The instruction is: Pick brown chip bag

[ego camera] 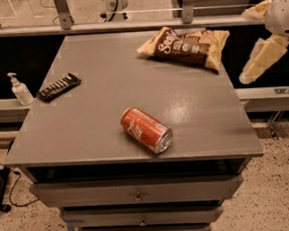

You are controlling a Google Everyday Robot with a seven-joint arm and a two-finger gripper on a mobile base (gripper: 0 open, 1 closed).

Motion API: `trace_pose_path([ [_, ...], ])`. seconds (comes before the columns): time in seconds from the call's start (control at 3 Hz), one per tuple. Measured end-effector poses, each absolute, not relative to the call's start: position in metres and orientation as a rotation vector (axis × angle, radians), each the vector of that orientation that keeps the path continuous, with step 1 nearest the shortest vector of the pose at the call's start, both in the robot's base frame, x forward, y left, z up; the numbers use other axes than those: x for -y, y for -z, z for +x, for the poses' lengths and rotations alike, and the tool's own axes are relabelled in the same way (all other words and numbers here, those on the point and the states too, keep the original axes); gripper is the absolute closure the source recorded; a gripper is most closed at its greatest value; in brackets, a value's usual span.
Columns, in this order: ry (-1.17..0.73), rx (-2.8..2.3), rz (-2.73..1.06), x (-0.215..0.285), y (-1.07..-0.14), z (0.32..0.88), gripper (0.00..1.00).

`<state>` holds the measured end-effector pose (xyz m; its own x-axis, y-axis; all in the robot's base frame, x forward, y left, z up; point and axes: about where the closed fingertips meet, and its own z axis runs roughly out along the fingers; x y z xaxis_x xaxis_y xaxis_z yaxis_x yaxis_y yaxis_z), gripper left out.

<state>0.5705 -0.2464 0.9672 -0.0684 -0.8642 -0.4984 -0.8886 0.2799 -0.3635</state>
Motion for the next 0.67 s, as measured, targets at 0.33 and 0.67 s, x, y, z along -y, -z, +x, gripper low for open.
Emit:
trace_pose_path([
  [0.33, -0.087, -1.865, -1.485, 0.251, -0.942, 0.633, 0.00],
  [0.67, -0.119, -1.892, -1.397, 0.253, -0.906, 0.687, 0.00],
])
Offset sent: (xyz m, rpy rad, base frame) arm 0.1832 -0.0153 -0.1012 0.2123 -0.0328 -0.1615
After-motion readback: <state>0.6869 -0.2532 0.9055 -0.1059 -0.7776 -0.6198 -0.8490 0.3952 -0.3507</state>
